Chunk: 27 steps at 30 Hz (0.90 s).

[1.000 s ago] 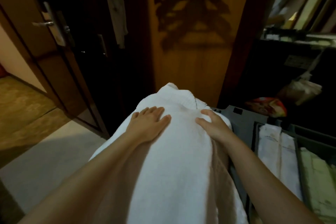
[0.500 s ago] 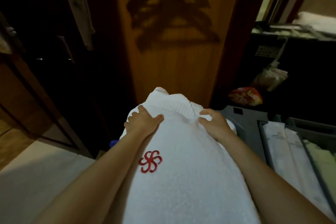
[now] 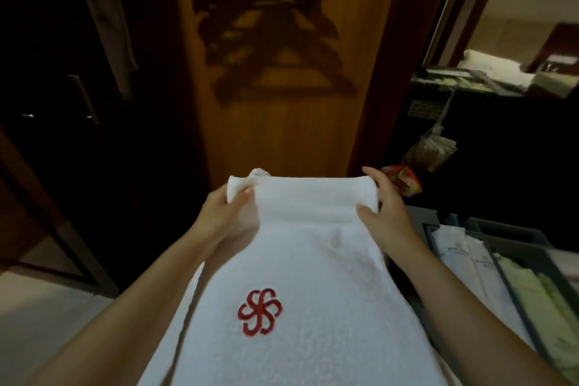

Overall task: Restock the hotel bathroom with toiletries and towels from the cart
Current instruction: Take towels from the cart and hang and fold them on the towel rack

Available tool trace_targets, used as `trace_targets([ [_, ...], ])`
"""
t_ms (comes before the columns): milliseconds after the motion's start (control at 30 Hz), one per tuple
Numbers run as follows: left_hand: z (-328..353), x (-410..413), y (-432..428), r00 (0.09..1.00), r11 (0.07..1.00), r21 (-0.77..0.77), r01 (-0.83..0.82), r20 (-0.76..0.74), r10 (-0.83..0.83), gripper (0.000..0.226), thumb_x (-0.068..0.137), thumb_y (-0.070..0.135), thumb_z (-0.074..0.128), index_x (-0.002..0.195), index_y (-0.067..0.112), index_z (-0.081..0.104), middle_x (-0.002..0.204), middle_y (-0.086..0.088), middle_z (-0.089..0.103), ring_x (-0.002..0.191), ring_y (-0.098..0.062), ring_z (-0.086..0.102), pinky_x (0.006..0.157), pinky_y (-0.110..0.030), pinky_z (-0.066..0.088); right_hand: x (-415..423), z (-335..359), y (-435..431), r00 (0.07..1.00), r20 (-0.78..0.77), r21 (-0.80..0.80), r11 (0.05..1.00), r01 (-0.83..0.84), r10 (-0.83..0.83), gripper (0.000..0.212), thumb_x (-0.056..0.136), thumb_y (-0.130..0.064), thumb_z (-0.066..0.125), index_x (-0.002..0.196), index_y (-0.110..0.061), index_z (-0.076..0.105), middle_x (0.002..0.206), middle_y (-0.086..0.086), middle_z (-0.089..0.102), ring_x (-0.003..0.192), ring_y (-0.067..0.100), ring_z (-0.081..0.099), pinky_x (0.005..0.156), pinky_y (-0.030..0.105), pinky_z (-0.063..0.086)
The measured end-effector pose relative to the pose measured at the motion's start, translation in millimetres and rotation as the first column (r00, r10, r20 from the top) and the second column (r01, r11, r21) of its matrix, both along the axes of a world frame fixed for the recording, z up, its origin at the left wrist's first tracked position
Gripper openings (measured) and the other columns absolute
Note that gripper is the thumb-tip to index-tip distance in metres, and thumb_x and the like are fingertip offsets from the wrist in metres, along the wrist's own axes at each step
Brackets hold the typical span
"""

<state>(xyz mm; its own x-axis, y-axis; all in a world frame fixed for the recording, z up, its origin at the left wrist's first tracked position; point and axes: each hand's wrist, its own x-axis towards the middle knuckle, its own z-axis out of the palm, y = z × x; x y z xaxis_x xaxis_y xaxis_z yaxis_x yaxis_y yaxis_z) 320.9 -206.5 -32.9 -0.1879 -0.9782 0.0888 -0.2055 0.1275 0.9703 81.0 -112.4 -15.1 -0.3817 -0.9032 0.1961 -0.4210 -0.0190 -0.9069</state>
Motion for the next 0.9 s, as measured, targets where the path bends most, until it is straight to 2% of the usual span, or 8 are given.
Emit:
trace_targets([
  [100,9.4,12.3,5.8,0.99,0.99,0.037,0.136,0.033,-0.137,0.025,0.094,0.035,0.047,0.114,0.026,0.058,0.104,0.002,0.062,0.095,-0.016,0.06,0.074,-0.028,0.052,-0.9,12.8,3.0,0.996,-0.036,0.059,0.995,-0.084,0.086,0.047,0.084,0.003,0.054,0.113,-0.034,0.049,0.105,-0.011,0.052,0.093,0.005,0.053,0.064,0.017,0.045],
  [233,25.4,19.1,15.6,0.992,0.987,-0.129,0.095,0.089,-0.084,0.017,0.091,0.027,0.054,0.106,0.021,0.06,0.099,0.002,0.062,0.091,-0.014,0.061,0.069,-0.024,0.05,-2.2,23.8,11.6,0.98,-0.158,0.03,0.993,-0.116,0.12,0.009,0.084,-0.011,0.064,0.083,-0.015,0.056,0.083,0.007,0.057,0.074,0.015,0.053,0.064,0.029,0.044],
  [367,41.8,24.4,23.9,0.999,0.957,-0.29,0.02,0.033,-0.011,0.012,0.085,0.018,0.063,0.092,0.016,0.053,0.088,0.001,0.058,0.076,-0.013,0.058,0.053,-0.015,0.048,-0.2,41.9,19.8,0.939,-0.311,0.021,0.988,-0.151,0.15,0.023,0.084,-0.022,0.066,0.07,-0.008,0.054,0.07,0.01,0.052,0.064,0.014,0.046,0.059,0.026,0.036],
  [467,44.9,29.5,34.4,1.0,0.929,-0.369,0.028,0.014,-0.024,0.011,0.088,0.018,0.058,0.091,0.019,0.047,0.086,-0.006,0.054,0.075,-0.022,0.053,0.061,-0.024,0.049,5.3,44.9,29.1,0.883,-0.434,0.092,0.984,-0.151,0.176,0.024,0.084,-0.025,0.065,0.067,-0.016,0.052,0.074,-0.003,0.05,0.069,0.013,0.047,0.063,0.027,0.037],
  [533,43.0,32.0,42.2,0.993,0.919,-0.384,0.092,0.104,-0.056,0.007,0.09,0.019,0.055,0.089,0.021,0.049,0.083,-0.011,0.055,0.074,-0.026,0.055,0.062,-0.035,0.049,11.7,42.5,37.8,0.802,-0.546,0.194,0.968,-0.159,0.241,0.023,0.086,-0.027,0.062,0.067,-0.021,0.051,0.079,-0.007,0.049,0.074,0.013,0.05,0.069,0.031,0.041],
  [667,30.1,36.0,55.9,0.836,0.915,-0.285,0.285,0.541,-0.091,0.011,0.09,0.03,0.053,0.084,0.039,0.049,0.098,0.01,0.052,0.085,-0.008,0.055,0.065,-0.016,0.05,18.1,32.6,52.0,0.732,-0.615,0.288,0.948,-0.137,0.293,0.027,0.086,-0.027,0.058,0.062,-0.024,0.047,0.082,-0.007,0.05,0.074,0.013,0.051,0.065,0.028,0.041],
  [767,14.6,37.7,63.2,0.8,0.939,-0.188,0.288,0.586,-0.129,0.011,0.088,0.033,0.057,0.096,0.038,0.05,0.113,0.011,0.047,0.096,-0.007,0.052,0.076,-0.014,0.05,18.6,27.6,56.4,0.698,-0.66,0.29,0.951,-0.105,0.278,0.028,0.085,-0.026,0.057,0.061,-0.026,0.044,0.076,-0.009,0.048,0.069,0.011,0.049,0.057,0.024,0.034],
  [900,-1.4,41.5,63.2,0.765,0.933,-0.238,0.269,0.642,-0.057,0.037,0.089,0.036,0.056,0.123,0.024,0.052,0.131,0.005,0.043,0.114,-0.011,0.044,0.098,-0.026,0.044,17.7,25.2,57.0,0.708,-0.661,0.272,0.959,-0.083,0.249,0.026,0.087,-0.029,0.056,0.063,-0.029,0.045,0.074,-0.011,0.046,0.069,0.01,0.049,0.058,0.023,0.035],
])
